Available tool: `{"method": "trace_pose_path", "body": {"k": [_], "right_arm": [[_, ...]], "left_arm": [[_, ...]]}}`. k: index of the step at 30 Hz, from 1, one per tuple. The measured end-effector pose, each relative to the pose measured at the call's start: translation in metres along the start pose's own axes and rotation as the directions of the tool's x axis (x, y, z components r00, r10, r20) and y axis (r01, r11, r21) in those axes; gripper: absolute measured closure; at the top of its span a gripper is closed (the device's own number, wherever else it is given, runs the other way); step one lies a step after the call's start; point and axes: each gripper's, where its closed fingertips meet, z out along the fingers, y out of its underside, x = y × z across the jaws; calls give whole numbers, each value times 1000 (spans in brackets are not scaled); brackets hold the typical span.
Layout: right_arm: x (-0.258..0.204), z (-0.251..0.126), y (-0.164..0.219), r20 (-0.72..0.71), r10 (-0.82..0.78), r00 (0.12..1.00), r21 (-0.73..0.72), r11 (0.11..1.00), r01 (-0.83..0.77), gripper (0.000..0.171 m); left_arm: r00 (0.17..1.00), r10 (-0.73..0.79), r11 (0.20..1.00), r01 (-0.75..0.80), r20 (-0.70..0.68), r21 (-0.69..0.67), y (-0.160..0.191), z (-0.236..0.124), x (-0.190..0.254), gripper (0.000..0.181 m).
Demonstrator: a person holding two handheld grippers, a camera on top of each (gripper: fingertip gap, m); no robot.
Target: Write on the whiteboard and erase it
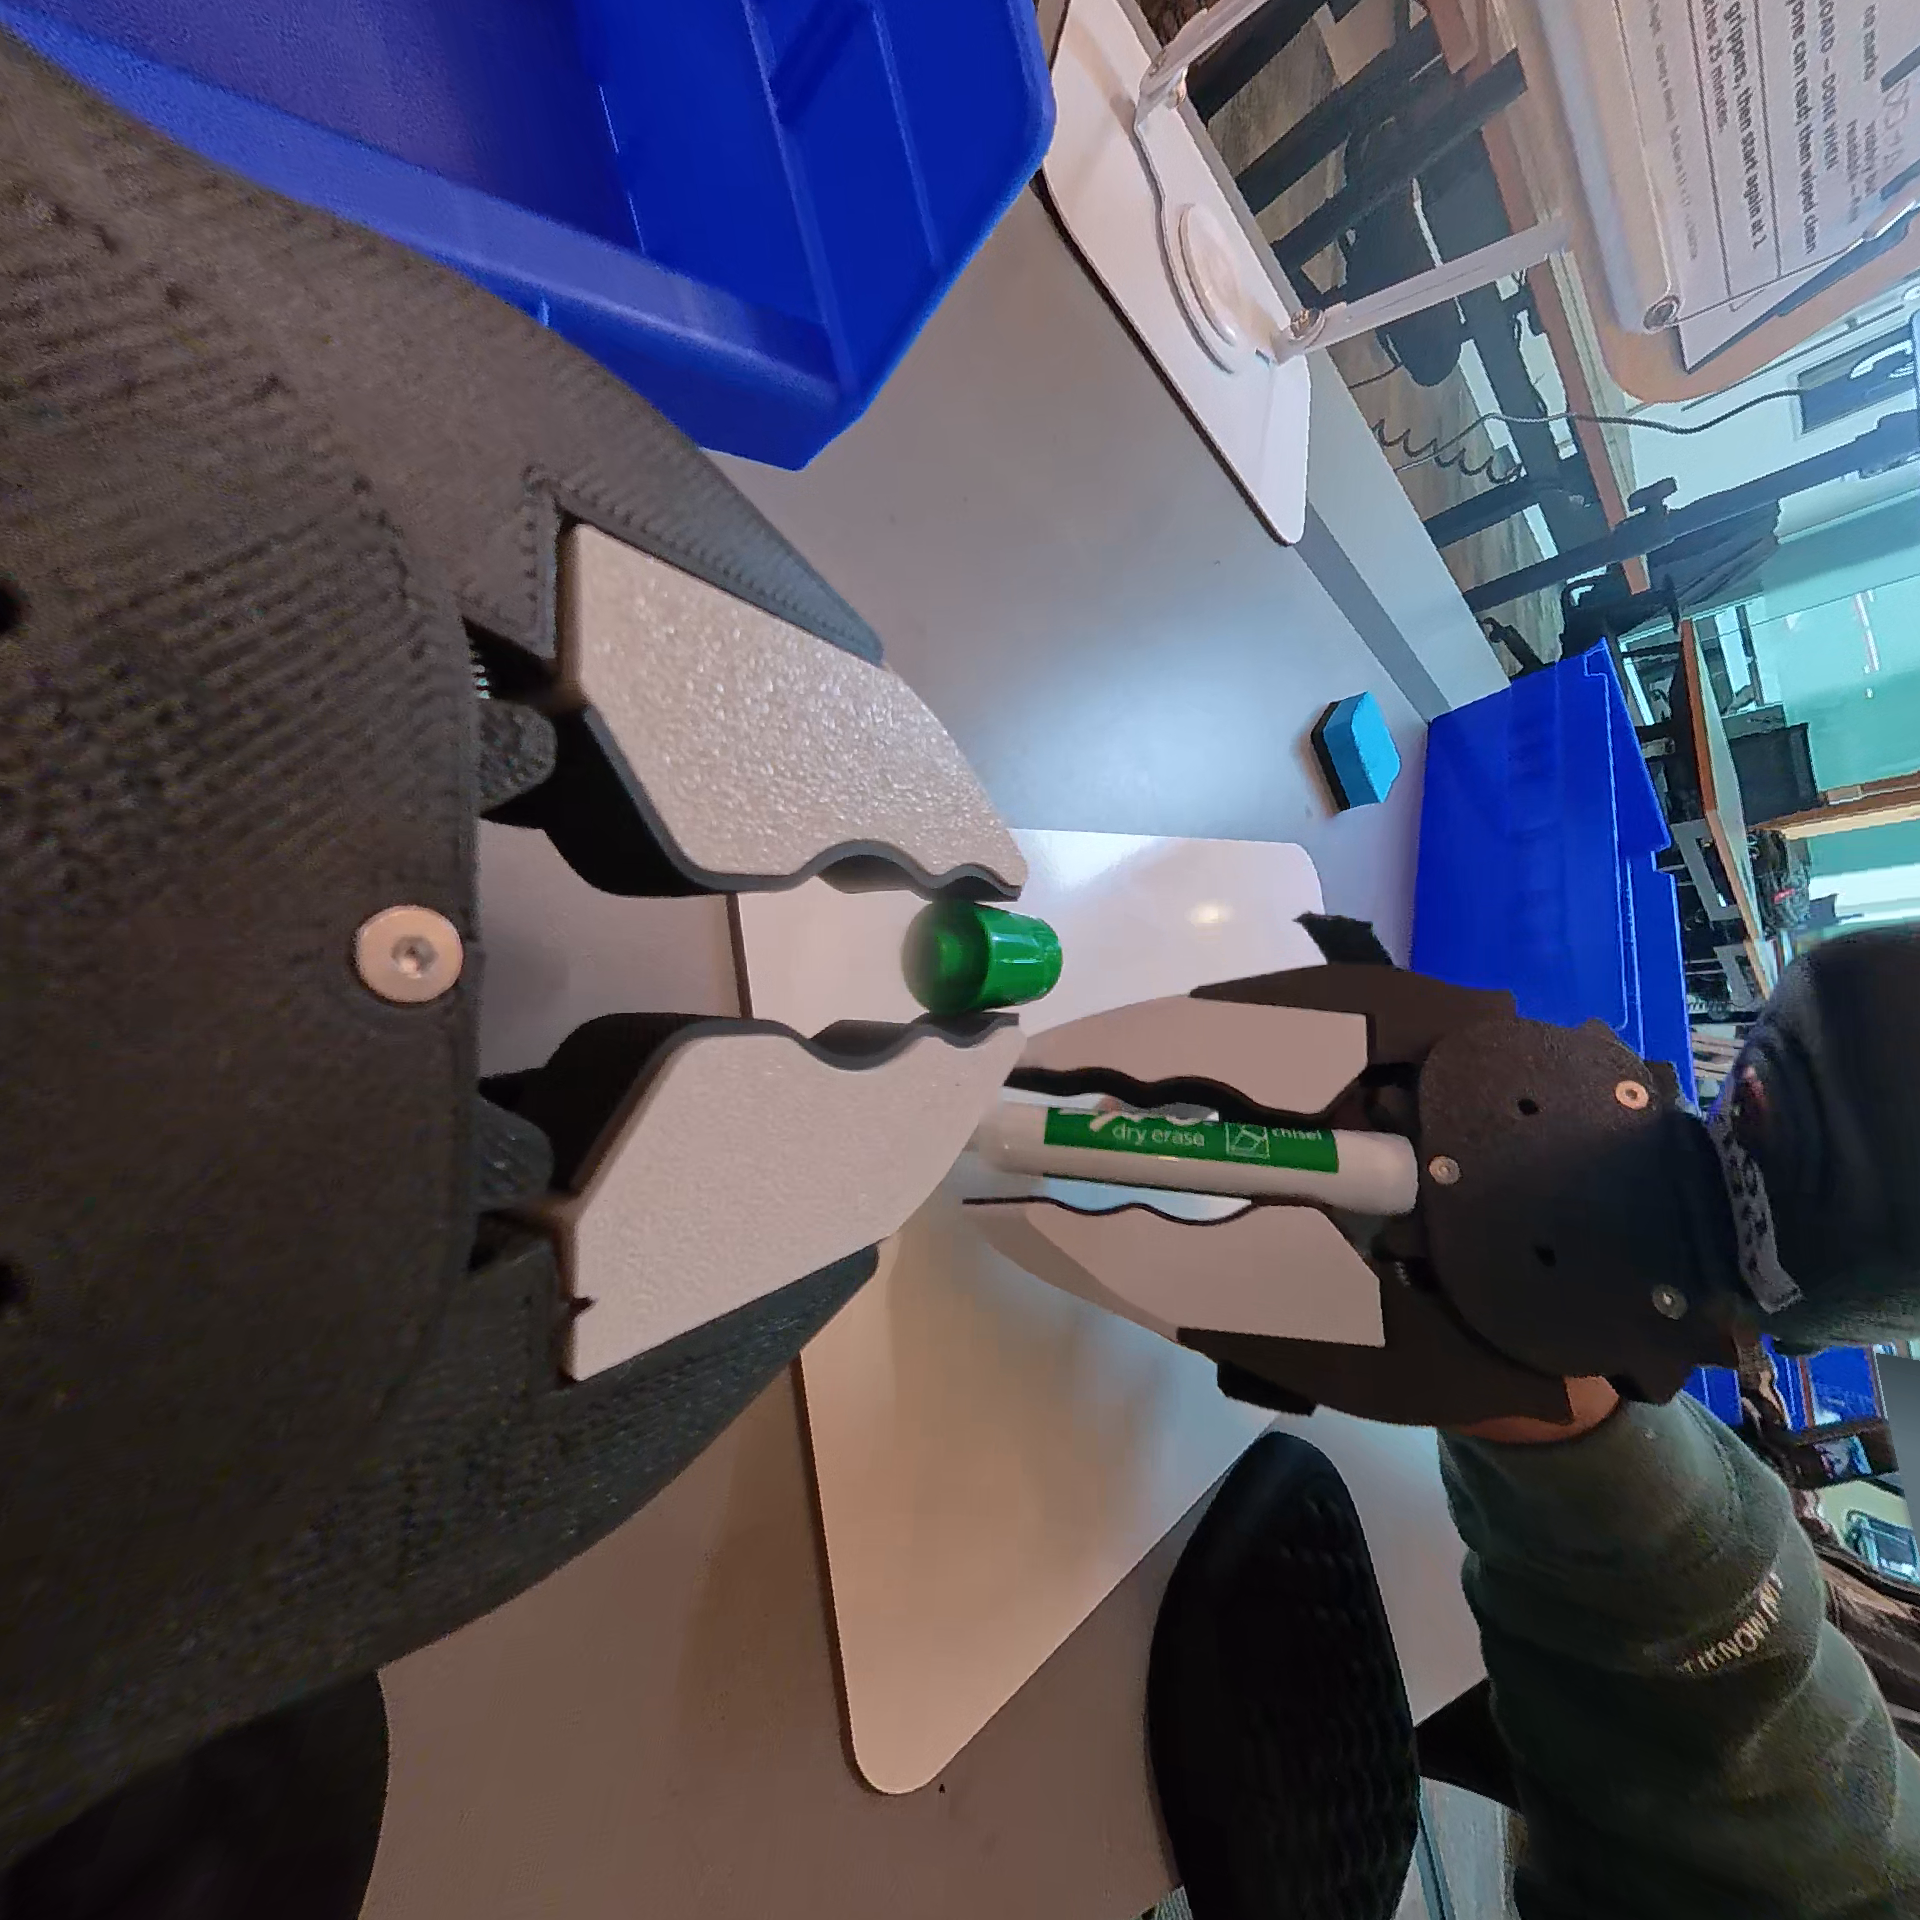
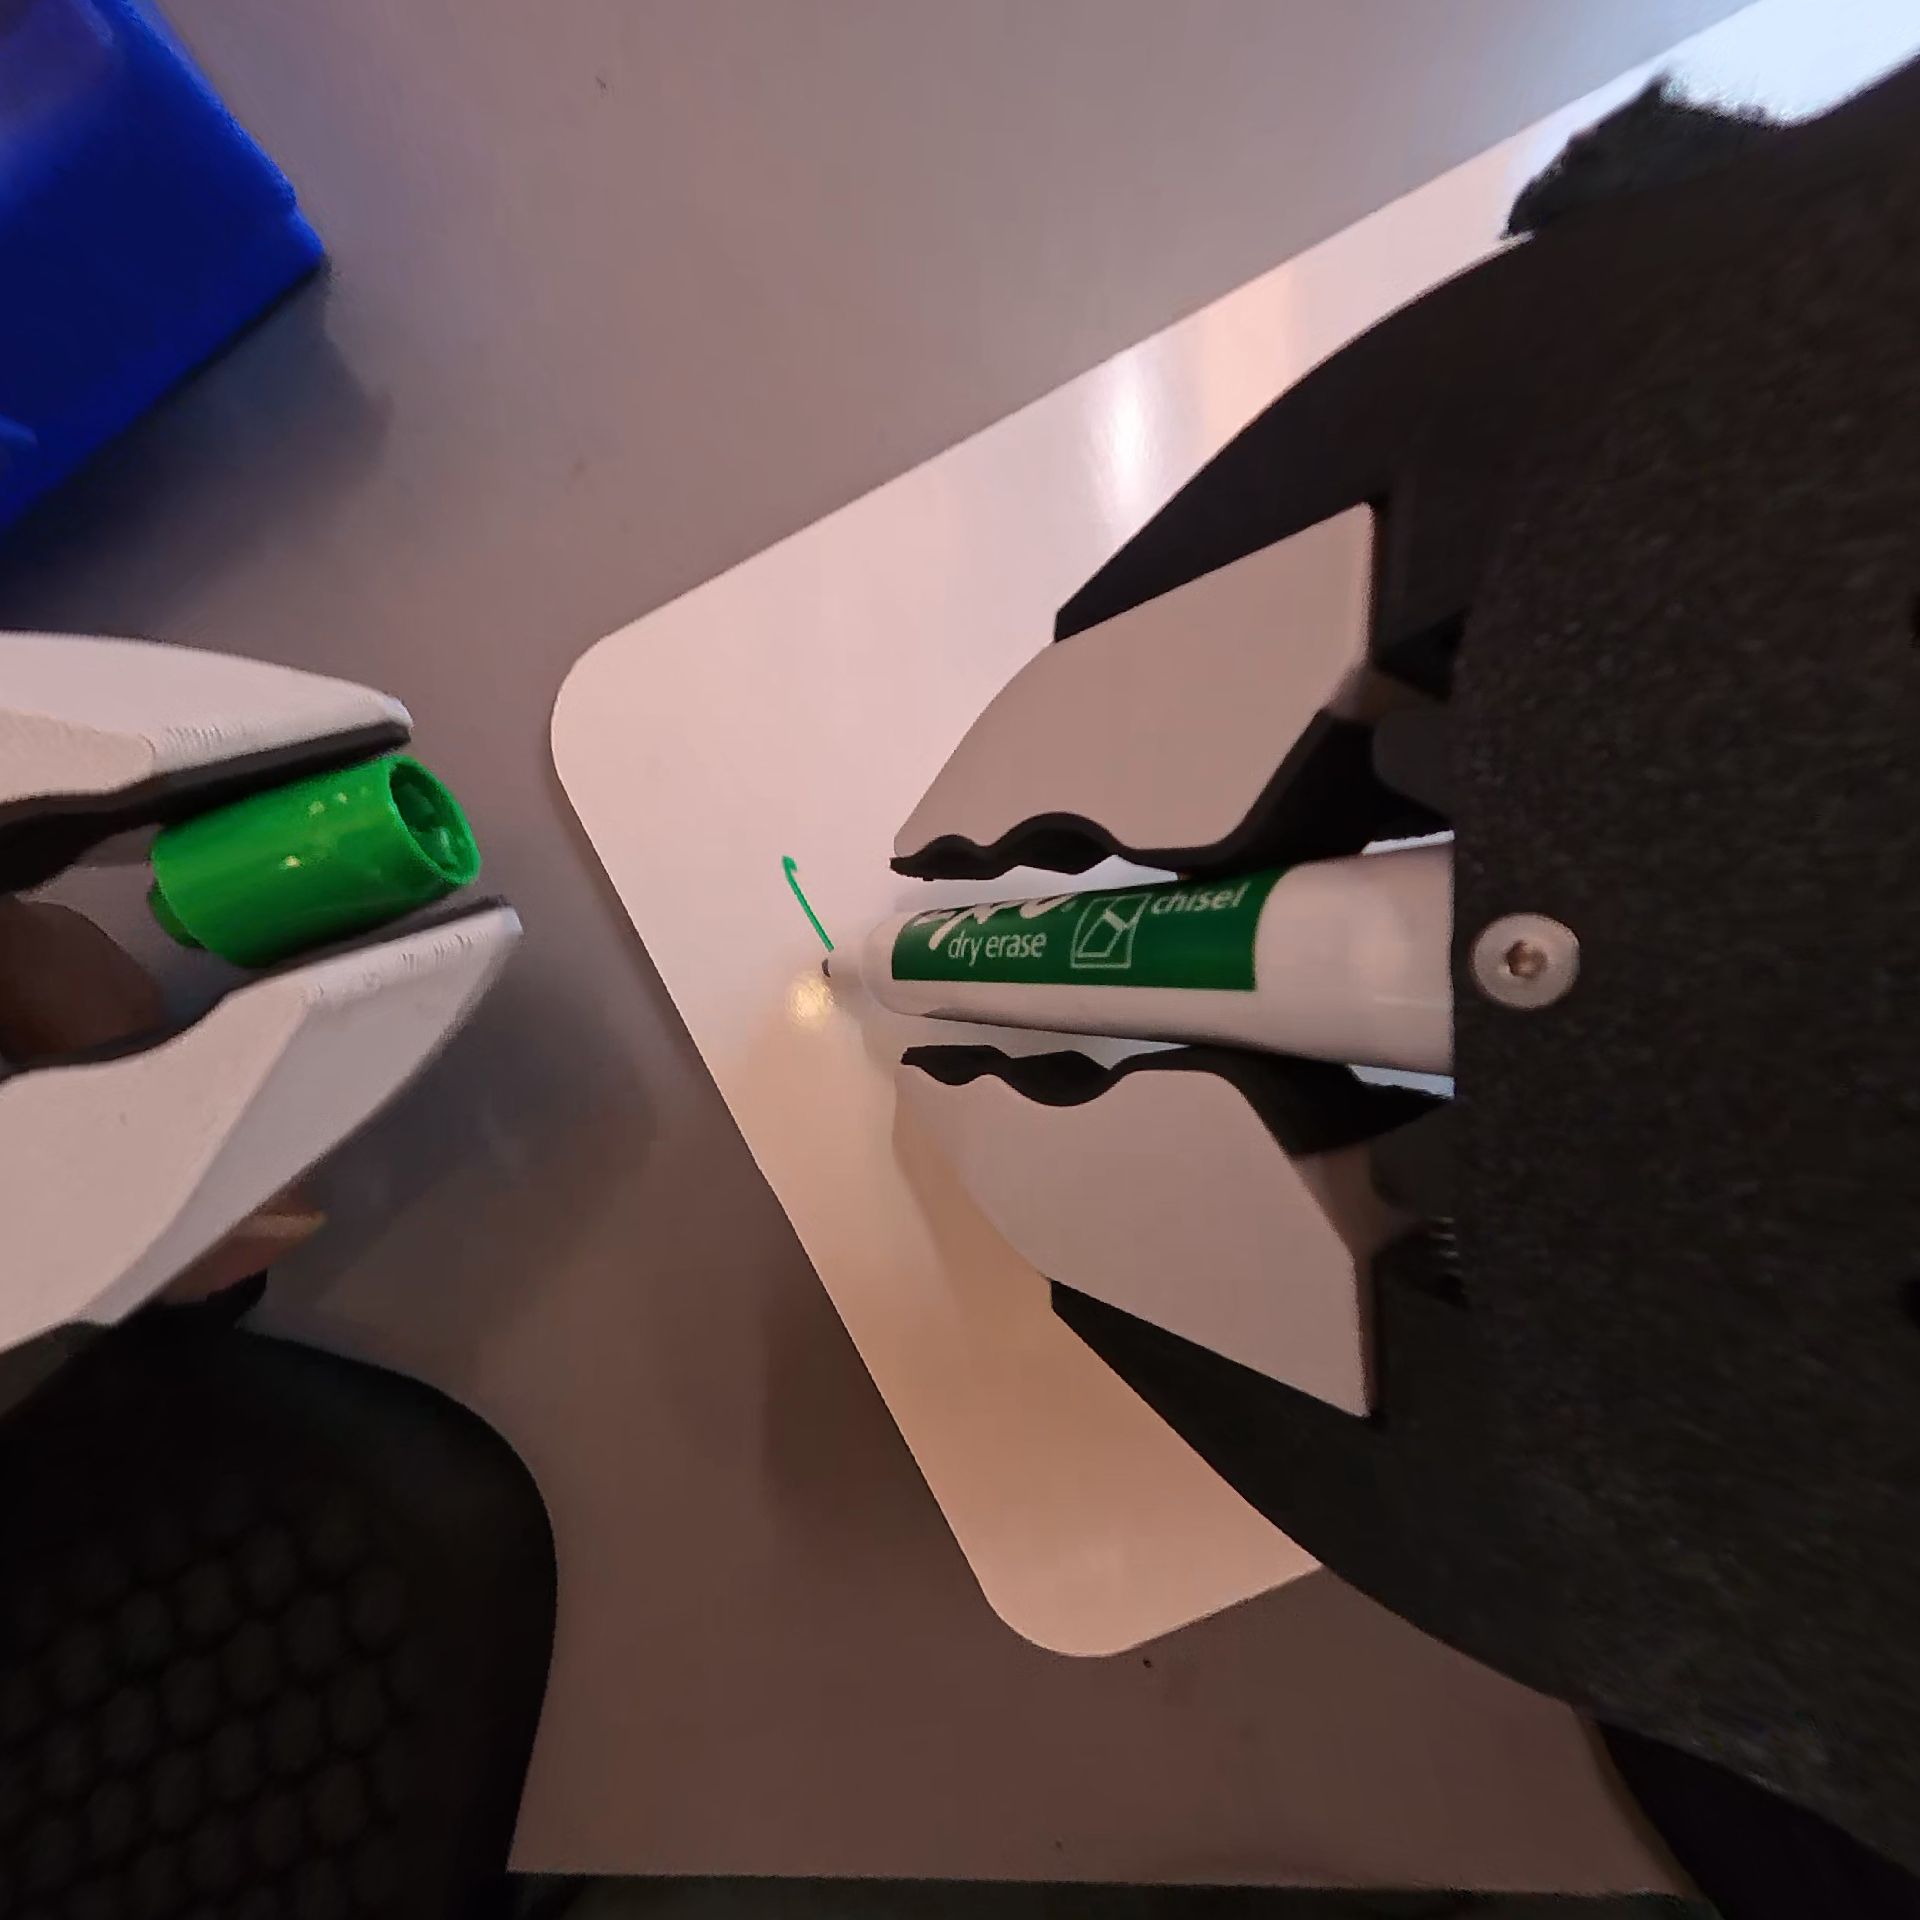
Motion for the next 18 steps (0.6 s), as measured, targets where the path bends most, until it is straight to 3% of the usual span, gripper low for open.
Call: {"method": "trace_pose_path", "body": {"k": [11,18], "right_arm": [[-28,-19,28,28,18,999,-71,997,-15,139],[-14,-30,41,-20,28,999,-102,994,-30,139]], "left_arm": [[1000,-1,1000,1,0,-3,1,0,0,161],[1000,-6,1000,6,3,-6,2,0,-1,161]]}}
